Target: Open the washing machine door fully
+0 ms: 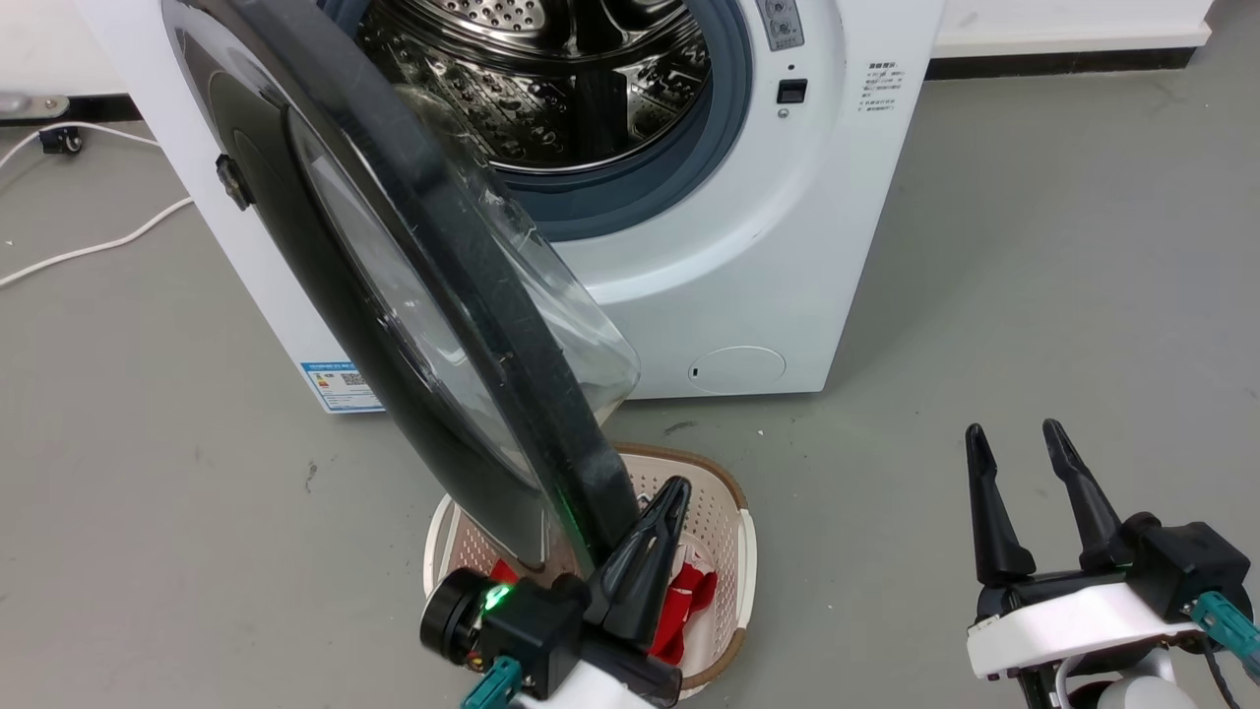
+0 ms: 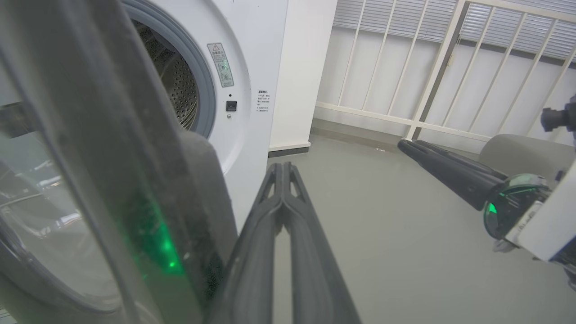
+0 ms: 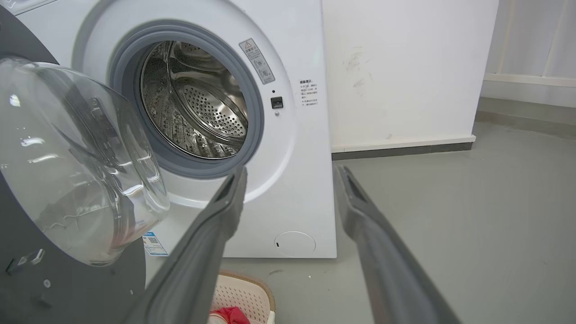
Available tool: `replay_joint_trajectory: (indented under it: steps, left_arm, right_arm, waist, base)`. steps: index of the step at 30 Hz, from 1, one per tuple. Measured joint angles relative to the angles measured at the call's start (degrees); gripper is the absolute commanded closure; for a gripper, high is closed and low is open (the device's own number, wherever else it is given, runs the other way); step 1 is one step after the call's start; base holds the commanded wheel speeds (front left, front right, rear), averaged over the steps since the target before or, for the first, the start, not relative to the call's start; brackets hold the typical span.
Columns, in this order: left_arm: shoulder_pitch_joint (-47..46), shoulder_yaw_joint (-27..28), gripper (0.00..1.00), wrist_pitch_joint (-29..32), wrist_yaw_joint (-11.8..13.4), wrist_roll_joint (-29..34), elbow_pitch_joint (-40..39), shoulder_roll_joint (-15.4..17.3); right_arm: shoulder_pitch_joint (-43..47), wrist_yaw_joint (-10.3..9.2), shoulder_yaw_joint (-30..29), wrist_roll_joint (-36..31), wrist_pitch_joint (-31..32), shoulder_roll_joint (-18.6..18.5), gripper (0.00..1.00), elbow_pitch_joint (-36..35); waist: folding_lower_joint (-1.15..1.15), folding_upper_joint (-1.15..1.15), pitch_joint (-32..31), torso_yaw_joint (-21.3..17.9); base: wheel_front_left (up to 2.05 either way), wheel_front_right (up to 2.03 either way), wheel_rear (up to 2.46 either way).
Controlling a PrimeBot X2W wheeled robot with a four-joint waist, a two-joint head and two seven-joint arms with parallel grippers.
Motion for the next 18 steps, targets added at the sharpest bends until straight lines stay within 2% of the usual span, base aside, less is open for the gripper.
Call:
replay_joint_trajectory:
  steps: [8,18]
  left_arm:
    - [5.65,0.67,1.0,-0.57,2.69,0.32,-3.13,1.1]
    - [11.7,0.97,1.0,-0.42,5.04,0.4,-7.04,3.12]
  right_arm:
    - [0.25,0.0,0.08,0.33,0.11,0.0,0.0,-0.16]
    - [0.99,0.0,-0.73,0.14,0.8,0.02,0.0,-0.8]
  waist:
    - [0.0,0.0,-0.82,1.51]
    - [0.0,0.0,-1.3,7.44]
  base:
    - [0.0,0.0,0.0]
    - [0.0,0.0,0.0]
